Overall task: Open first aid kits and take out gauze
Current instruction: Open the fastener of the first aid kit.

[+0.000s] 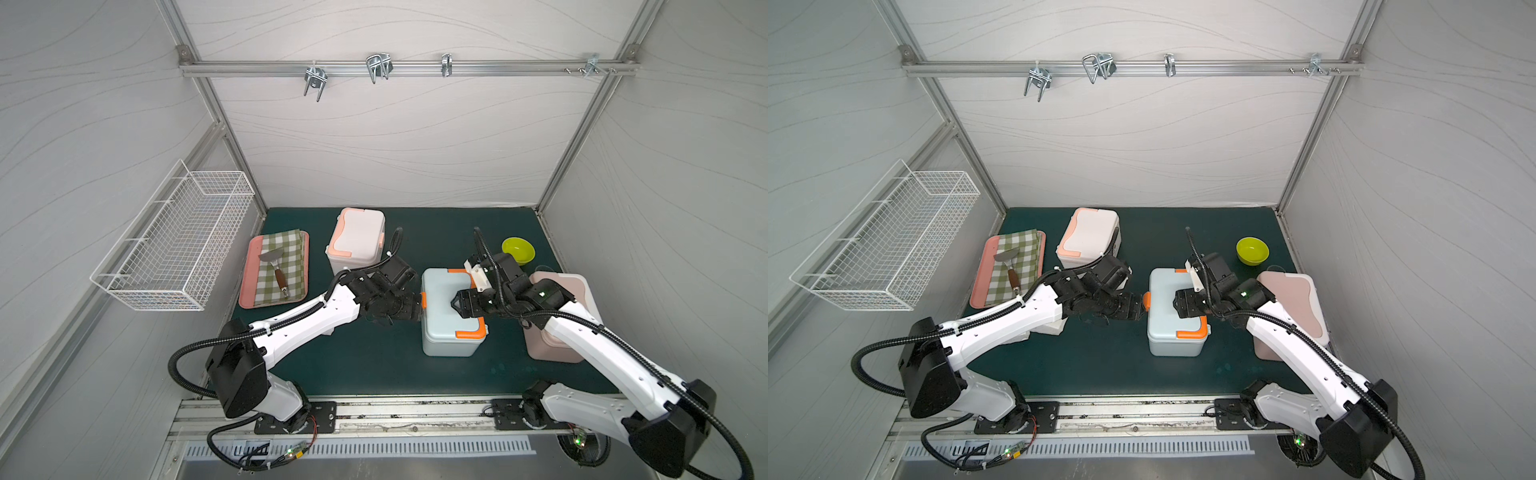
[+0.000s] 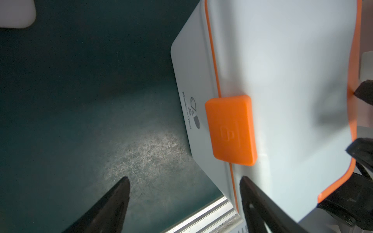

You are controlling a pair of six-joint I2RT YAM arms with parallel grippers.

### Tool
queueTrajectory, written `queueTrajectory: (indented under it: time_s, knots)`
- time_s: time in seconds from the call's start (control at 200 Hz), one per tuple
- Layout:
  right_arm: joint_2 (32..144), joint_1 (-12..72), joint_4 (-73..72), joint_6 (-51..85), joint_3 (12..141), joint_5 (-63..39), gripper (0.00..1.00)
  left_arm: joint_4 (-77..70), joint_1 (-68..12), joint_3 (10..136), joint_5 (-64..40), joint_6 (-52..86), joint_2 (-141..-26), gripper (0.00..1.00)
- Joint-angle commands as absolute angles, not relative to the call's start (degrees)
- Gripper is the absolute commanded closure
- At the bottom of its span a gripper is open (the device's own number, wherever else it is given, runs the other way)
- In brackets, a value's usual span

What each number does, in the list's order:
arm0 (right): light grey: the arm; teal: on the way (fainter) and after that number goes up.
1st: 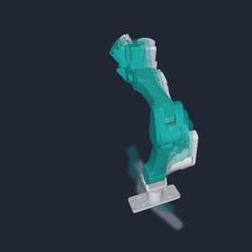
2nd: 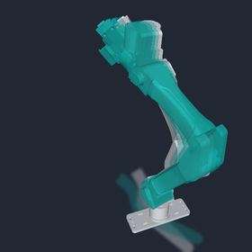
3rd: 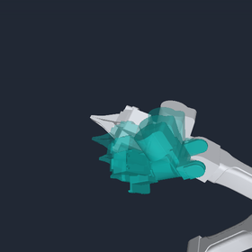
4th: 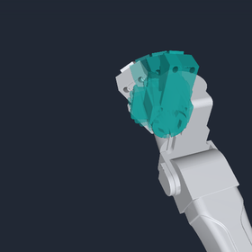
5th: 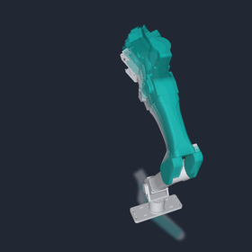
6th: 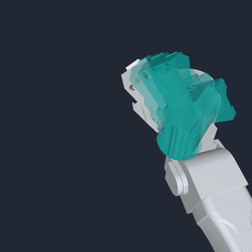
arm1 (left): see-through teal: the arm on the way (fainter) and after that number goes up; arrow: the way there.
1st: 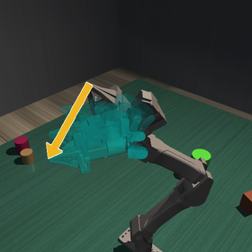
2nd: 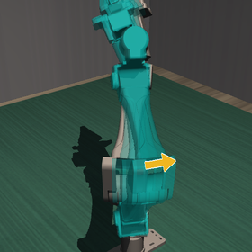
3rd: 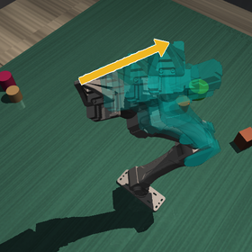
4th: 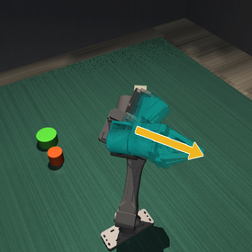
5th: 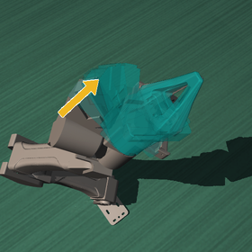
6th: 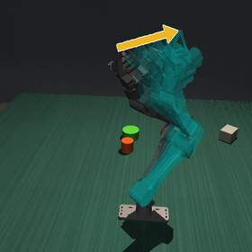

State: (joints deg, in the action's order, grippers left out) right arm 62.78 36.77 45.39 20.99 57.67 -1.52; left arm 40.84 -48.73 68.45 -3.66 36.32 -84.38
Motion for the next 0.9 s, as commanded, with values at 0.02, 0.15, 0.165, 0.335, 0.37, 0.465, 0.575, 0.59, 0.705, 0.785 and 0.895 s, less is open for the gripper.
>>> queueTrajectory:
  time_s: [0.02, 0.15, 0.165, 0.335, 0.37, 0.465, 0.575, 0.59, 0.705, 0.785, 0.895]
  knots:
    - [63.7, 36.3, 48.4, 20.3, 55.8, -3.2, 0.22, 41.4, -47.9, 69.5, -2.4, 35.8, -83.3, 0.18]
    - [63.9, 36.2, 48.2, 20.0, 55.7, -3.7, 0.22, 39.0, -47.0, 67.9, -4.6, 36.4, -81.0, 0.19]
    - [63.9, 36.2, 48.2, 19.9, 55.7, -3.7, 0.22, 38.6, -47.0, 67.9, -5.0, 36.5, -80.7, 0.18]
    - [63.6, 36.2, 48.3, 19.9, 56.2, -3.3, 0.24, 35.9, -47.0, 69.5, -8.7, 36.4, -80.2, 0.11]
    - [63.4, 36.1, 48.3, 20.1, 56.2, -3.2, 0.27, 36.1, -47.0, 70.1, -8.7, 36.2, -80.8, 0.11]
    - [63.0, 36.2, 48.1, 20.5, 56.3, -3.5, 0.35, 36.8, -47.0, 72.3, -8.4, 35.3, -83.4, 0.10]
    - [63.1, 36.1, 48.0, 20.4, 56.3, -4.8, 0.46, 37.8, -47.0, 75.2, -8.4, 34.0, -87.3, 0.10]
    - [63.1, 36.2, 48.0, 20.4, 56.3, -5.0, 0.47, 38.0, -47.0, 75.5, -8.4, 33.8, -87.9, 0.10]
    - [63.1, 36.2, 48.1, 20.3, 55.8, -6.2, 0.49, 38.3, -47.0, 77.6, -8.3, 33.2, -90.8, 0.11]
    - [63.2, 36.3, 48.1, 20.3, 55.5, -6.8, 0.50, 39.0, -46.8, 78.3, -7.3, 32.9, -92.1, 0.12]
    - [63.4, 36.2, 48.2, 20.3, 55.2, -7.2, 0.50, 38.9, -45.4, 76.4, -7.0, 33.3, -91.5, 0.16]
